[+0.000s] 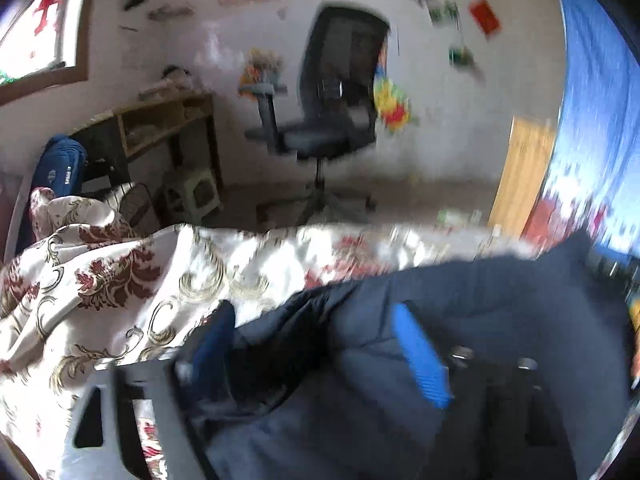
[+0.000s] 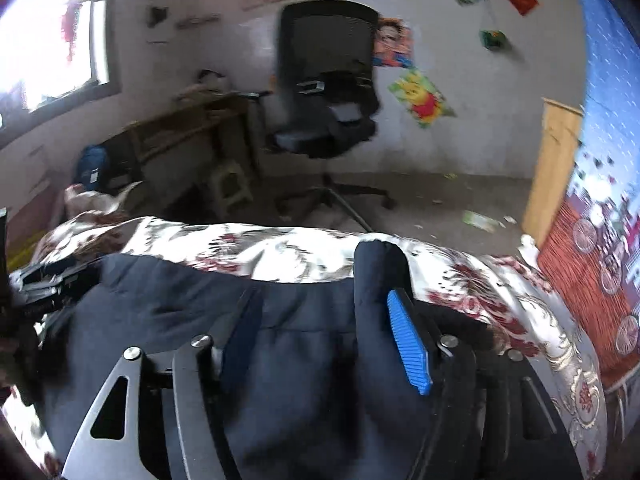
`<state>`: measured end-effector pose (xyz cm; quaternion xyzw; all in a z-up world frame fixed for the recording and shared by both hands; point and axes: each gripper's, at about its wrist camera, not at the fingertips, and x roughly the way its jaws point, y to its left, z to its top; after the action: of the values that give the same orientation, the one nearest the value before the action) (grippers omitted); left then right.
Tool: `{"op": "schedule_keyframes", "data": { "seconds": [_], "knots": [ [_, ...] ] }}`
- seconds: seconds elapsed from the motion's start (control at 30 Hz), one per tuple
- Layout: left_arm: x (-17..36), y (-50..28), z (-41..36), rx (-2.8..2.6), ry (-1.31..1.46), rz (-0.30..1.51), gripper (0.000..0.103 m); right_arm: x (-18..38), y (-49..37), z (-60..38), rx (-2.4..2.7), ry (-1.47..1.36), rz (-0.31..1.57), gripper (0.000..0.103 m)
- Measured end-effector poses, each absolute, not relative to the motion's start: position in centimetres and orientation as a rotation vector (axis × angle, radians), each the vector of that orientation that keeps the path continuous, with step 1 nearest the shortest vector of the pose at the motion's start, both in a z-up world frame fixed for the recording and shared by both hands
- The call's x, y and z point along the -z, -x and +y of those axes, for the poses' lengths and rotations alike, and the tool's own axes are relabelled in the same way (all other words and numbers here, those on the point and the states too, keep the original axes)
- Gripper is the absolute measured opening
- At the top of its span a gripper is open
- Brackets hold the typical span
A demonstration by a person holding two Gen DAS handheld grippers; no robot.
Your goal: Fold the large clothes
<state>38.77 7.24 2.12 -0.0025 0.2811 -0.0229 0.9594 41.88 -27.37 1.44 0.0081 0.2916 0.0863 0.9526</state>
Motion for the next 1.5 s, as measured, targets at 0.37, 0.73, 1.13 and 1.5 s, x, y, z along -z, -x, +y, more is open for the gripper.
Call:
{"op": "schedule_keyframes", "data": {
  "seconds": [0.37,0.73,1.13,1.5],
  "knots": [
    [0.6,-34.6,5.2,0.306,0.021,0.647,0.084,-0.2,-37.6,-22.5,-0.408,0.084,0.659,0.071],
    [2.4,-39.8,4.0,0.273,-0.032,0.745,0.101,4.5,-43.0,-22.4,-0.353,0.055,0.763,0.081],
    [3.7,-46.5,5.8,0.223,0.096,0.858,0.103,5.4,-49.5,-21.4,-0.318,0.12,0.801,0.087],
    [5.5,-48.8,5.9,0.25,0.098,0.887,0.103,8.4,-52.2,-21.4,-0.353,0.039,0.84,0.097]
  ]
}}
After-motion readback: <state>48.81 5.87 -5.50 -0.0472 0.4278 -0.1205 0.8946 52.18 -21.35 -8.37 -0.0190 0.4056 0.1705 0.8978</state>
